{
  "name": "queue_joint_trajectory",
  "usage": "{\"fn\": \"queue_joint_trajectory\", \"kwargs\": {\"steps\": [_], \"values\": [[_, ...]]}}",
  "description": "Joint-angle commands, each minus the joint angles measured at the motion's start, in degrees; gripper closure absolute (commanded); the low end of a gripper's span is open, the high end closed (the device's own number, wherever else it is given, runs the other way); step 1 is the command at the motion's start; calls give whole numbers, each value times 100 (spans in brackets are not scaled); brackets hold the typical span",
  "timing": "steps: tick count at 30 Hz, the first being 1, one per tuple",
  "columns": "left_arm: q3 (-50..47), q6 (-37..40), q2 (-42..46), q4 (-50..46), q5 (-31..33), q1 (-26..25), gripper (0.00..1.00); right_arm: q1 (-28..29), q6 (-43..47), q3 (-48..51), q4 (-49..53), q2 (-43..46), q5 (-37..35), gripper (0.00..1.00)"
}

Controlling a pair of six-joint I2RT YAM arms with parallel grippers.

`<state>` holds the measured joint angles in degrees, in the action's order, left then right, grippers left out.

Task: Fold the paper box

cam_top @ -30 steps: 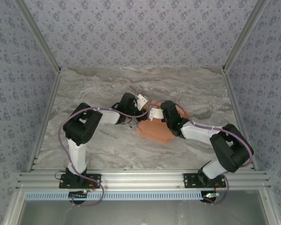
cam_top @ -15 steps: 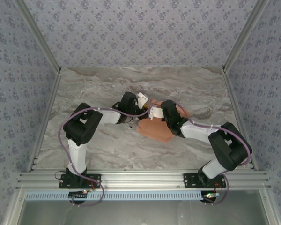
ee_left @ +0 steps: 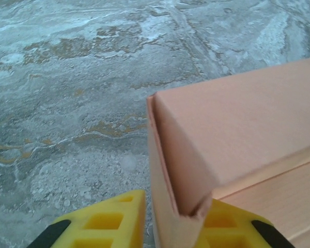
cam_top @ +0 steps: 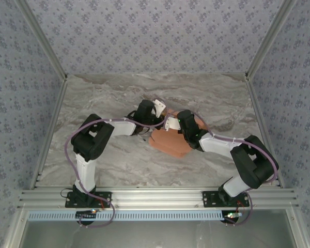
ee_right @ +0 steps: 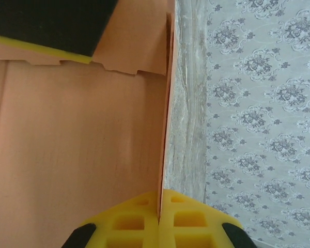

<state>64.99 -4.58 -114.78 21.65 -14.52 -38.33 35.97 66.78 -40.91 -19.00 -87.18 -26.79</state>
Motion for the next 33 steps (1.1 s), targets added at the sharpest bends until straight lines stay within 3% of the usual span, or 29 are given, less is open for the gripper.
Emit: {"fn": "queue_joint_trajectory", "kwargs": {"steps": [1,7,21,33], "values": [[157,-236,-71,-263,831,-7,81,83,-142,-125,556,207,-113,97],[150,-582,-7,-381,1738,-148,89,217,-370,-155,746,271,-212,97],[445,-1660,-42,-808,2923,-403,98,453,-875,-129,661,43,-388,97],[720,-2470,-365,-727,3144,-445,100,560,-1064,-117,643,45,-395,98]]}}
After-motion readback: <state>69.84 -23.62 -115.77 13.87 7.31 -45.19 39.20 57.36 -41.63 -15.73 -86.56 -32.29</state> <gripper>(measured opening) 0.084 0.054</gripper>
